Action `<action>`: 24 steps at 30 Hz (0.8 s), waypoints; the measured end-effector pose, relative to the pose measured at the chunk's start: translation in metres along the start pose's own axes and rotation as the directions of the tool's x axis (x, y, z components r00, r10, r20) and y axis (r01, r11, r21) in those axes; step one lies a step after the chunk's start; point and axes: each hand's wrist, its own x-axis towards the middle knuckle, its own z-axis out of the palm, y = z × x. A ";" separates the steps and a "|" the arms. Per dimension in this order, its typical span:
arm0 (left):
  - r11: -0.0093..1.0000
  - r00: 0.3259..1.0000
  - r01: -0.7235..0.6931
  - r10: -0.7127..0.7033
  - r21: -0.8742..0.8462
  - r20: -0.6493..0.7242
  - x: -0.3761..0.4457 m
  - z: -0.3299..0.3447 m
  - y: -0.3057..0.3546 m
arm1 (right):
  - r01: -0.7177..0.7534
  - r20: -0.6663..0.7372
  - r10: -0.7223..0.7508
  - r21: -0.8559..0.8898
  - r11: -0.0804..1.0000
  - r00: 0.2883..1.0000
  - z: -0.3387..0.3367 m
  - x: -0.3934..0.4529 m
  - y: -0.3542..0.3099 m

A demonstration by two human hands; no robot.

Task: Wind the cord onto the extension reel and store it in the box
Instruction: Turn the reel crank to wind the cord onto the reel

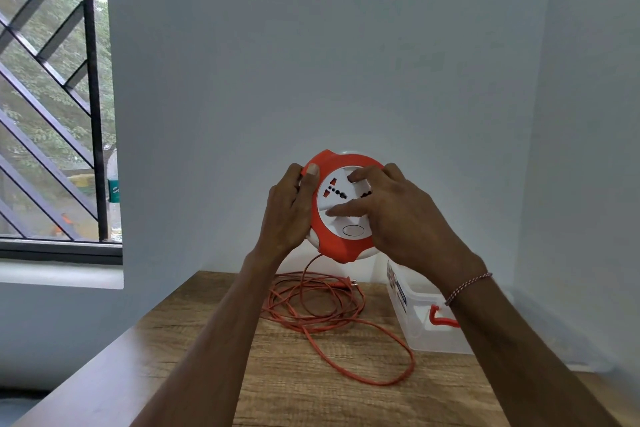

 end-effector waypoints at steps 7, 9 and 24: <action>1.000 1.000 -0.015 0.015 0.017 -0.003 0.001 0.000 0.000 | -0.066 -0.146 0.059 -0.044 0.997 0.987 0.007 -0.005 0.001; 1.000 1.000 -0.025 0.026 0.017 -0.011 0.001 0.000 0.000 | -0.120 -0.179 0.116 -0.012 0.993 0.977 0.007 -0.005 0.001; 1.000 1.000 -0.025 0.025 0.017 -0.006 0.001 0.000 0.002 | 0.021 -0.125 -0.001 0.152 0.988 0.992 -0.007 -0.001 0.010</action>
